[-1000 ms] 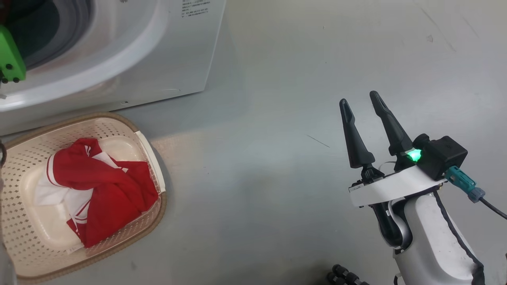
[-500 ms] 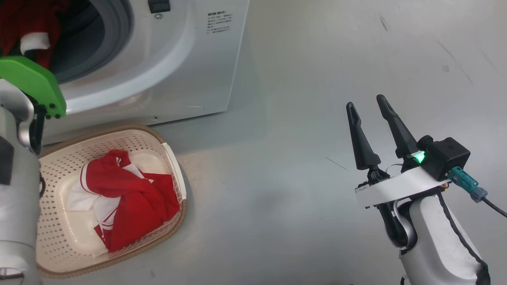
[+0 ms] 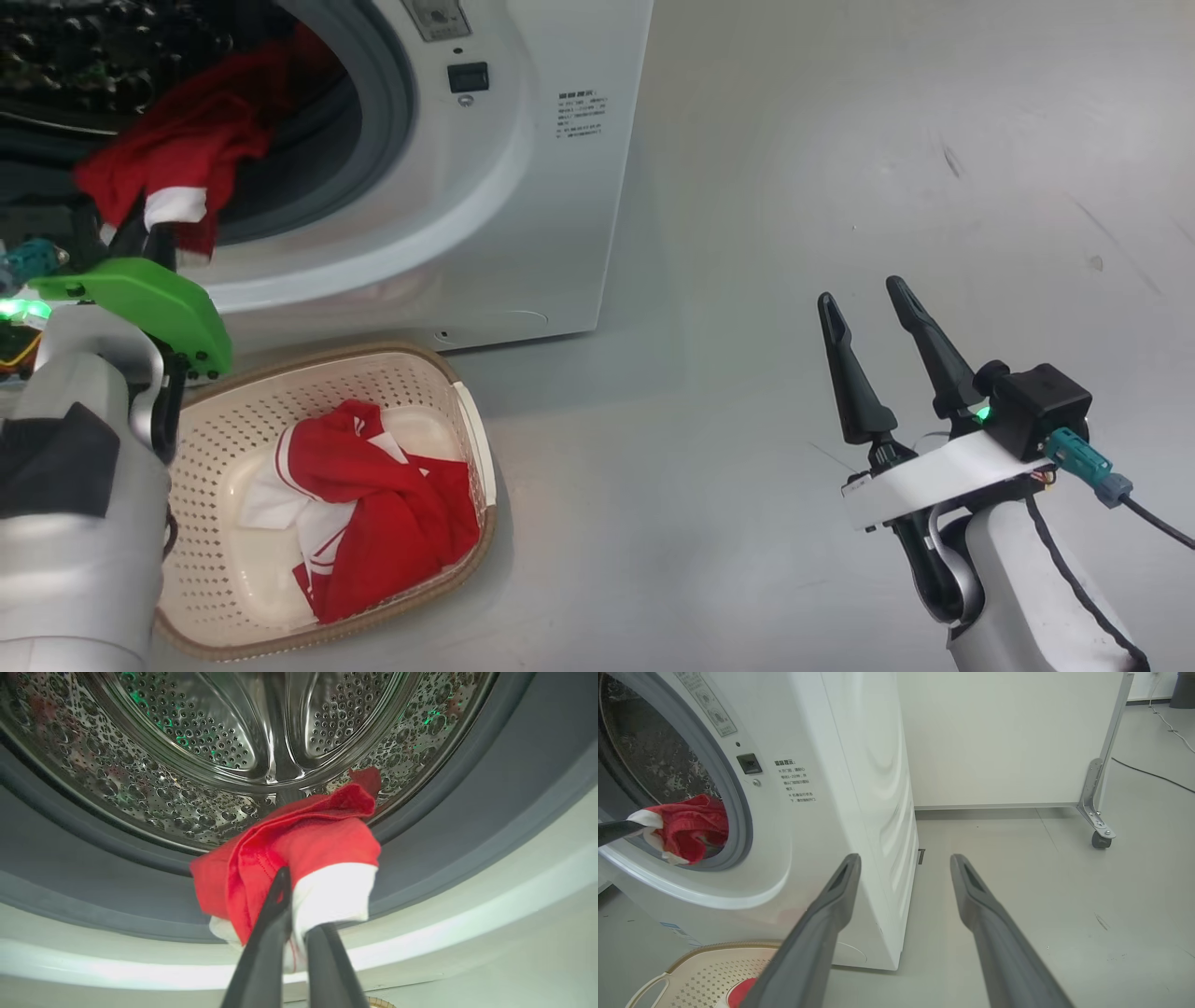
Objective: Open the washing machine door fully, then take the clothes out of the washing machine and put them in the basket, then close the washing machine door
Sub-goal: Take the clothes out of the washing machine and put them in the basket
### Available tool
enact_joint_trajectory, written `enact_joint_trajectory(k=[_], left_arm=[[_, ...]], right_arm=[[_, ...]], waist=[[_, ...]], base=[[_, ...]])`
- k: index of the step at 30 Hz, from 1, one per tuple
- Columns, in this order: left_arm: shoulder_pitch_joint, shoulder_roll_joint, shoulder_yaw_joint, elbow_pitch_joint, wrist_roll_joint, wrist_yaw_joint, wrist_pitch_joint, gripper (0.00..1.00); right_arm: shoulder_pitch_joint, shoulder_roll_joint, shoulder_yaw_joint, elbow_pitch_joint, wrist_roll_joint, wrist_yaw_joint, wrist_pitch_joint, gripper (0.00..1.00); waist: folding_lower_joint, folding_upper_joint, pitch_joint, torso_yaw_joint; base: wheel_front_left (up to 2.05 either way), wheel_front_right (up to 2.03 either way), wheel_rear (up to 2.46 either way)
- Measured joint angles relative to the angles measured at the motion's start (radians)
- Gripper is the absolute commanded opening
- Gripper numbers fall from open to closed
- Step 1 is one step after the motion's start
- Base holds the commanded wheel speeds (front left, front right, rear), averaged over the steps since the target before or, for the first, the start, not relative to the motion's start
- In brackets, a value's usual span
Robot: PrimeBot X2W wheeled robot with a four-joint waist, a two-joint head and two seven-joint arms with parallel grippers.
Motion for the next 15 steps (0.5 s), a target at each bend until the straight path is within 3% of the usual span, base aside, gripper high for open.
enact_joint_trajectory(k=[7, 15], left_arm=[[0.062, -0.015, -0.015, -0.019, 0.0, -0.013, -0.087, 0.0], [0.112, -0.032, -0.035, -0.097, -0.001, -0.026, -0.113, 0.0]], right_arm=[[0.037, -0.003, 0.001, 0.015, 0.0, 0.0, 0.0, 1.0], [0.063, -0.004, -0.004, 0.015, 0.002, 0.0, 0.0, 1.0]], waist=[[0.0, 0.0, -0.072, 0.035], [0.0, 0.0001, -0.142, 0.075]], base=[[0.0, 0.0, 0.0], [0.0, 0.0, 0.0]])
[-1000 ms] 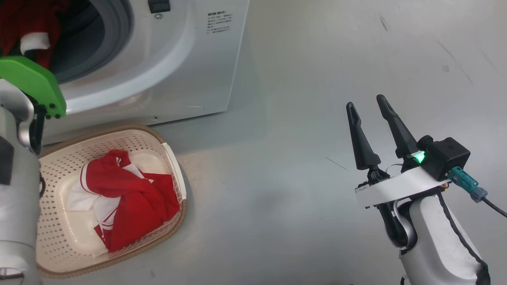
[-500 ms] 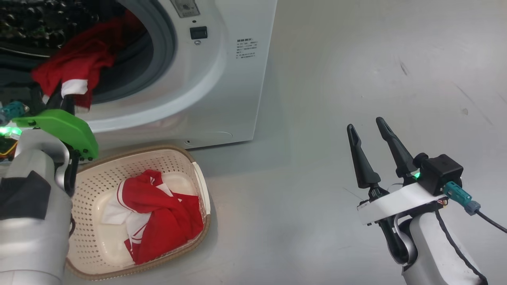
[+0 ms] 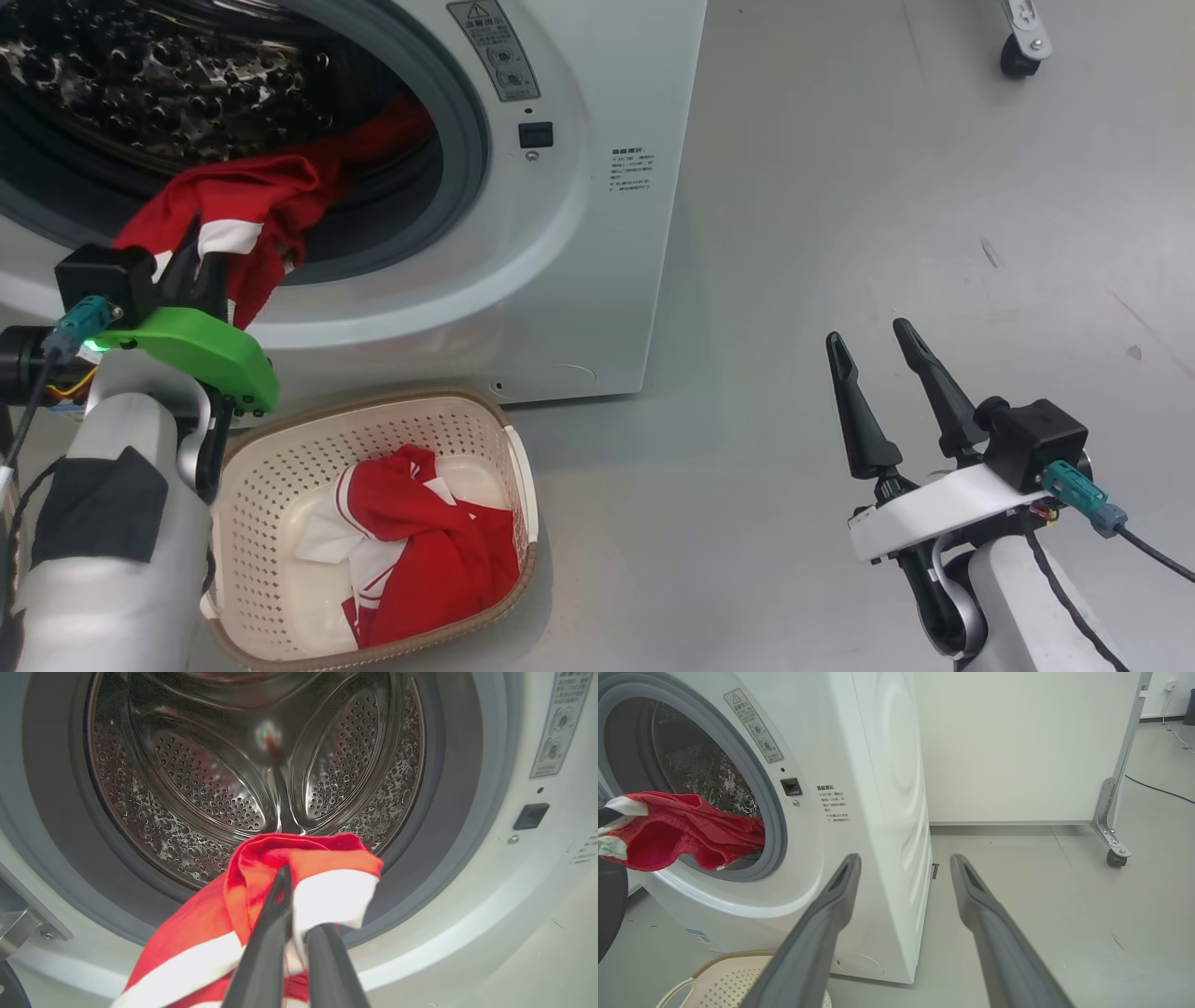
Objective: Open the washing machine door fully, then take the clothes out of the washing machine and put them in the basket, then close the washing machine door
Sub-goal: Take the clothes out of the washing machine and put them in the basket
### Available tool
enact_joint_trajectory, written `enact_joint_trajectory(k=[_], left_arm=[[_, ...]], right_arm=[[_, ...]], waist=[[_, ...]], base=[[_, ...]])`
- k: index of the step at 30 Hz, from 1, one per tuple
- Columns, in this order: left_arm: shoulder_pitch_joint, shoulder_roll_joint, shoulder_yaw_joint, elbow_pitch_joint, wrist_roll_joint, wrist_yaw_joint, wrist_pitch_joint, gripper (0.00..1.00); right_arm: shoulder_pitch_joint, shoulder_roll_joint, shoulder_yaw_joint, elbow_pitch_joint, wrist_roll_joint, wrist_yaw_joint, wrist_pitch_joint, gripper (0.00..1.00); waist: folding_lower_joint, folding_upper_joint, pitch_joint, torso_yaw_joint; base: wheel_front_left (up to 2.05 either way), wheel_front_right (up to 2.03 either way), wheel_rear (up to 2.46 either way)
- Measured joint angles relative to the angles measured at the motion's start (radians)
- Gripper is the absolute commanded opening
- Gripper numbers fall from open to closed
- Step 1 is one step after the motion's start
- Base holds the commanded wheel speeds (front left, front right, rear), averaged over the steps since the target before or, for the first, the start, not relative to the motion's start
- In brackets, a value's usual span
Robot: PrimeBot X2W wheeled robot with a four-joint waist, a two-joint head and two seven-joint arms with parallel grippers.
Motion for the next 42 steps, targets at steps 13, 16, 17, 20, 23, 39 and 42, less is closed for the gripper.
enact_joint_trajectory(k=[13, 16, 17, 20, 23, 39, 42], left_arm=[[0.07, -0.018, -0.004, -0.21, 0.008, -0.003, -0.006, 0.0], [0.077, -0.029, 0.011, -0.289, 0.008, -0.003, -0.006, 0.0], [0.08, -0.032, 0.016, -0.313, 0.008, -0.003, -0.006, 0.0], [0.098, -0.038, 0.028, -0.379, 0.007, -0.003, -0.006, 0.0], [0.12, -0.046, 0.045, -0.443, 0.007, -0.003, -0.006, 0.0], [0.264, -0.06, 0.026, -0.57, 0.02, -0.002, -0.011, 0.0], [0.317, -0.061, 0.008, -0.545, 0.022, -0.002, -0.01, 0.0]], right_arm=[[0.02, 0.0, -0.006, -0.002, 0.0, 0.0, 0.0, 1.0], [0.026, 0.0, -0.007, -0.002, 0.0, 0.0, 0.0, 1.0], [0.026, 0.0, -0.007, -0.002, 0.0, 0.0, 0.0, 1.0], [0.027, 0.0, -0.007, -0.004, 0.0, 0.0, 0.0, 1.0], [0.029, 0.0, -0.008, -0.007, 0.0, 0.0, 0.0, 1.0], [0.034, -0.003, -0.01, -0.012, 0.0, 0.0, 0.0, 1.0], [0.036, -0.003, -0.007, -0.015, 0.0, 0.0, 0.0, 1.0]], waist=[[0.0, 0.0, -0.05, 0.027], [0.0, 0.0, -0.053, 0.029], [0.0, 0.0, -0.053, 0.03], [0.0, 0.0, -0.055, 0.032], [0.0, 0.0, -0.055, 0.034], [0.0, 0.0, -0.058, 0.053], [0.0, 0.0, -0.053, 0.055]], base=[[0.0, 0.0, 0.0], [0.0, 0.0, 0.0], [0.0, 0.0, 0.0], [0.0, 0.0, 0.0], [0.0, 0.0, 0.0], [0.0, 0.0, 0.0], [0.0, 0.0, 0.0]])
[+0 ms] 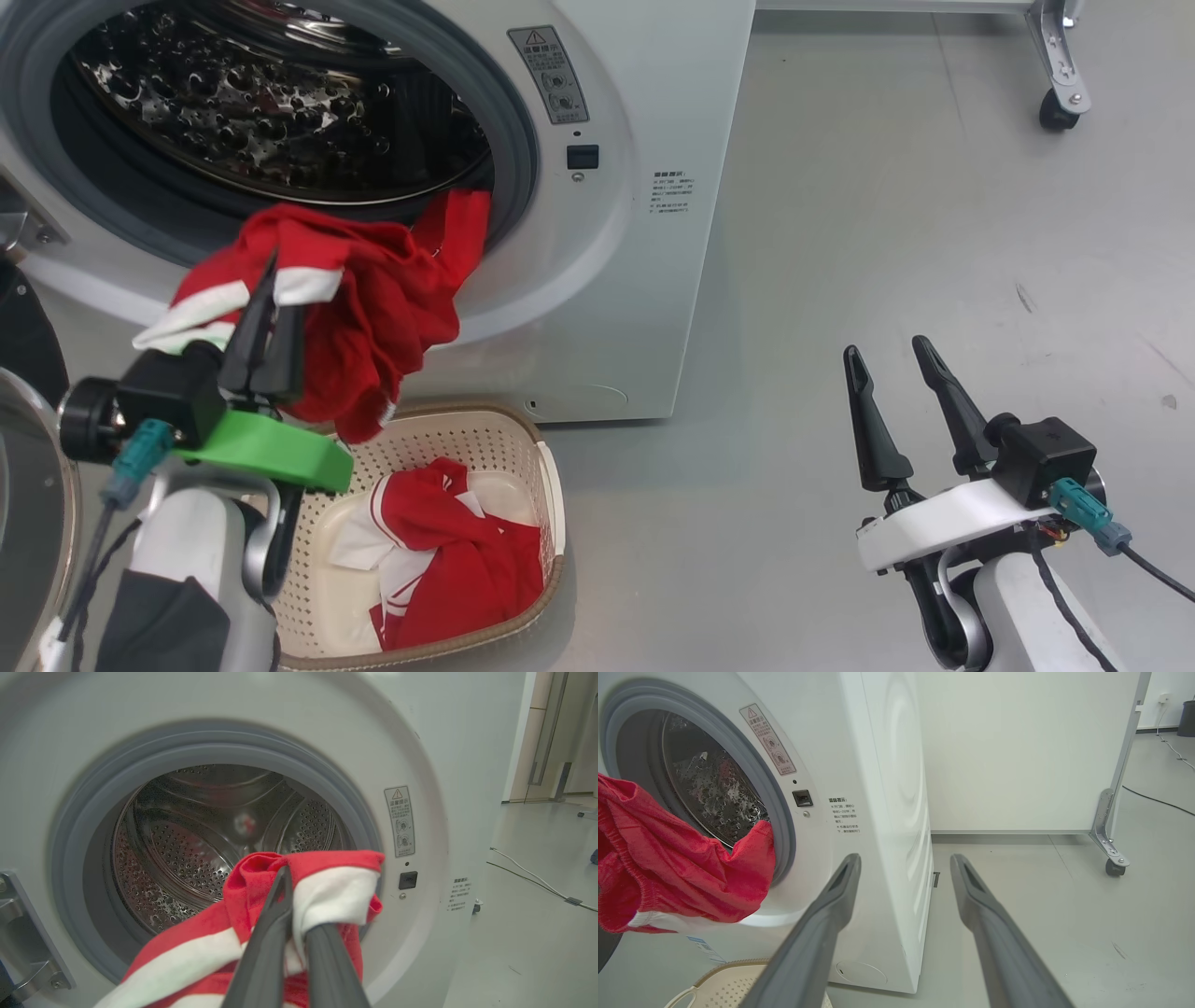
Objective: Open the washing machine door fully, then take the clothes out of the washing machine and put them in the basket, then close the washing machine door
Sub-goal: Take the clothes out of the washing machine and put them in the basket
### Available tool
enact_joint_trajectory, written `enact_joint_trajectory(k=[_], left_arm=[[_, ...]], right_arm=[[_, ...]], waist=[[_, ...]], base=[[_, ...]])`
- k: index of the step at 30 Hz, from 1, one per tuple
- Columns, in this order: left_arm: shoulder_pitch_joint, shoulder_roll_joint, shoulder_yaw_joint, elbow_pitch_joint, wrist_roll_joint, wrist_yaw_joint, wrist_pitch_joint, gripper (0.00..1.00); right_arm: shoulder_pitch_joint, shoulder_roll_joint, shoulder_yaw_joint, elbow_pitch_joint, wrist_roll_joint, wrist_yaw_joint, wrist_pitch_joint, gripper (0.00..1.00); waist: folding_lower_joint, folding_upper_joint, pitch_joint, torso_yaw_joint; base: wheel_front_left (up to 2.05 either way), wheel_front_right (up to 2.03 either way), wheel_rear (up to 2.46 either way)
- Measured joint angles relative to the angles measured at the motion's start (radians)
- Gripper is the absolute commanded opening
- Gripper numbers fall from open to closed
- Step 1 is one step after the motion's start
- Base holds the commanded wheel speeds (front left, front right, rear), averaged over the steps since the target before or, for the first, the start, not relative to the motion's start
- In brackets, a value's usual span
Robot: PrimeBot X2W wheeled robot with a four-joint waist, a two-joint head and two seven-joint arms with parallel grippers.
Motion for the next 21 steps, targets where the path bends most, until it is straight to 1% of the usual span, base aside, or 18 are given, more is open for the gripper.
enact_joint_trajectory(k=[11, 21], left_arm=[[0.066, 0.0, -0.035, 0.074, 0.013, 0.0, 0.05, 0.0], [0.084, 0.003, -0.054, 0.151, 0.016, 0.0, 0.084, 0.0]], right_arm=[[0.001, 0.0, 0.013, -0.012, 0.0, 0.0, 0.0, 1.0], [-0.009, -0.001, 0.03, -0.018, 0.0, 0.0, 0.0, 1.0]], waist=[[0.0, 0.0, 0.041, -0.007], [0.0, 0.0, 0.094, -0.033]], base=[[0.0, 0.0, 0.0], [0.0, 0.0, 0.0]])
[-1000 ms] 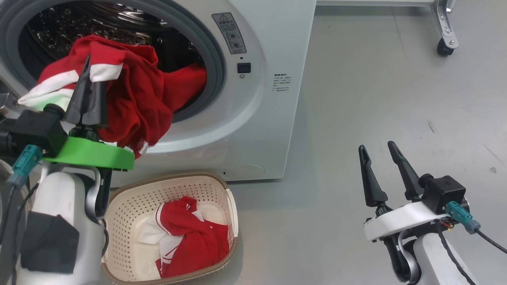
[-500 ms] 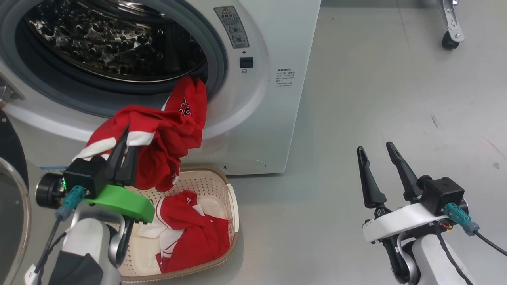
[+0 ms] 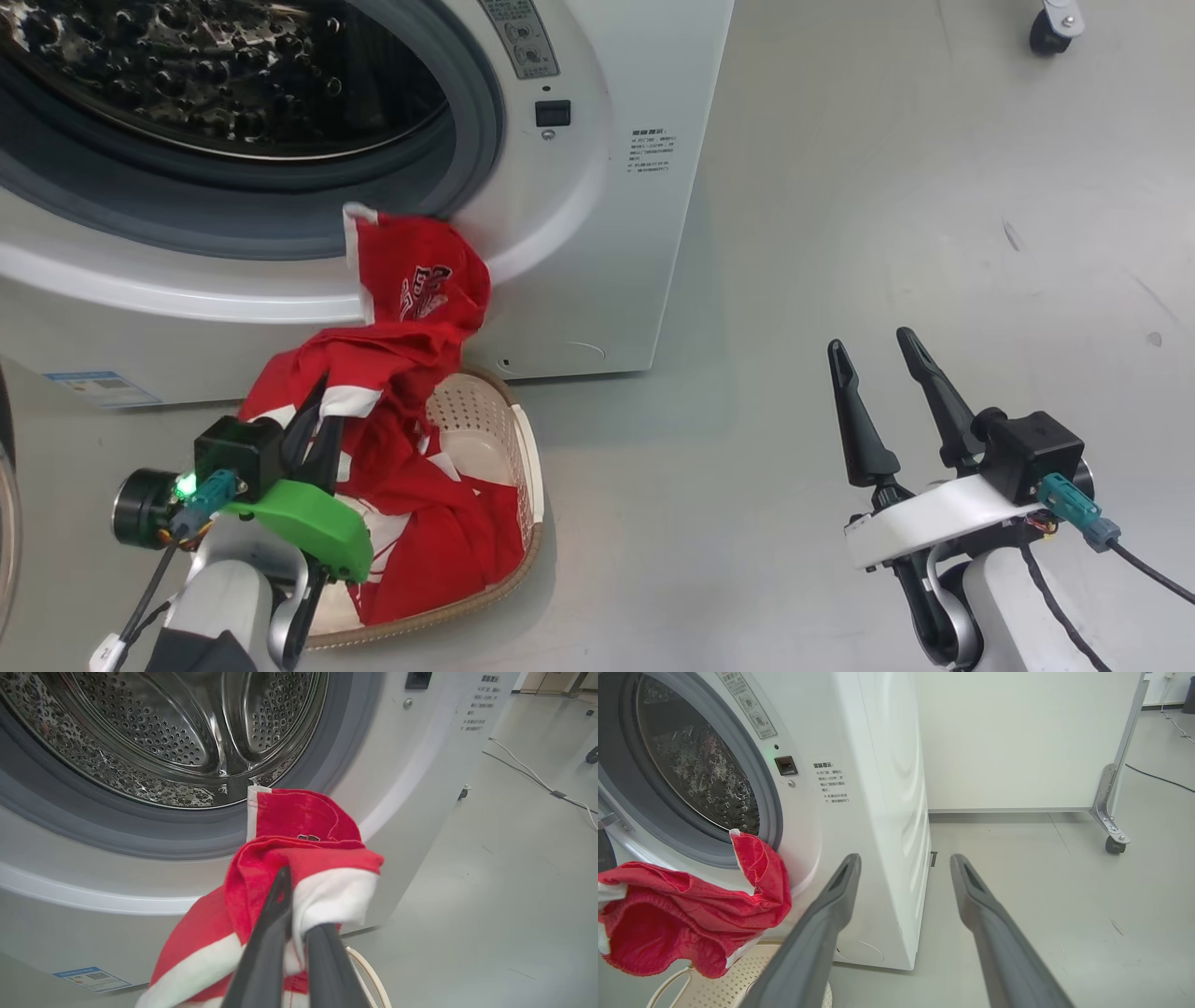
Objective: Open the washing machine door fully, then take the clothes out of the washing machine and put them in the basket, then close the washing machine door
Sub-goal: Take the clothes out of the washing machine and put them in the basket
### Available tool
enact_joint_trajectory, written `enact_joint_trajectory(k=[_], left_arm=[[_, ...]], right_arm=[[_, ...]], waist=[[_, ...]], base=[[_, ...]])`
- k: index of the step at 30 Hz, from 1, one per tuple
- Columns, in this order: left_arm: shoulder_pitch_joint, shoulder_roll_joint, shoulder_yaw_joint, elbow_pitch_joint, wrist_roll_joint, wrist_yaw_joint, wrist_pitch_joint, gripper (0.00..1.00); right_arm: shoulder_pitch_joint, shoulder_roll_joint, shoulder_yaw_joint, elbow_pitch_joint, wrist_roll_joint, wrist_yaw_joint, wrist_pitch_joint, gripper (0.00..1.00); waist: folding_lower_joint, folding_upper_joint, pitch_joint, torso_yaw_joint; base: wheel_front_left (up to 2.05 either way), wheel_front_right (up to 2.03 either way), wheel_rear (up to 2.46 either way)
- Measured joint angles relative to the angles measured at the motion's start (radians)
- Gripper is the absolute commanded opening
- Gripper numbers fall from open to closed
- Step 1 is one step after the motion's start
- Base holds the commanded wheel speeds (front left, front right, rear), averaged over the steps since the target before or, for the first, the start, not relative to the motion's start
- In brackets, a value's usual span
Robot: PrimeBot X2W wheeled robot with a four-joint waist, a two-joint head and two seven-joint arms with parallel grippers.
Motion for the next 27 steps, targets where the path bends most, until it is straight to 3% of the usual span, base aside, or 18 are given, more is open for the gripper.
enact_joint_trajectory(k=[19, 27], left_arm=[[-0.034, 0.031, 0.002, 0.15, 0.022, 0.0, 0.032, 0.0], [-0.094, 0.026, 0.063, 0.245, -0.028, 0.01, 0.077, 0.0]], right_arm=[[-0.046, -0.005, 0.015, -0.012, 0.0, 0.0, 0.0, 1.0], [-0.073, -0.005, 0.005, -0.028, 0.0, 0.0, 0.0, 1.0]], waist=[[0.0, 0.0, 0.111, -0.068], [0.0, 0.0, 0.165, -0.086]], base=[[0.0, 0.0, 0.0], [0.0, 0.0, 0.0]])
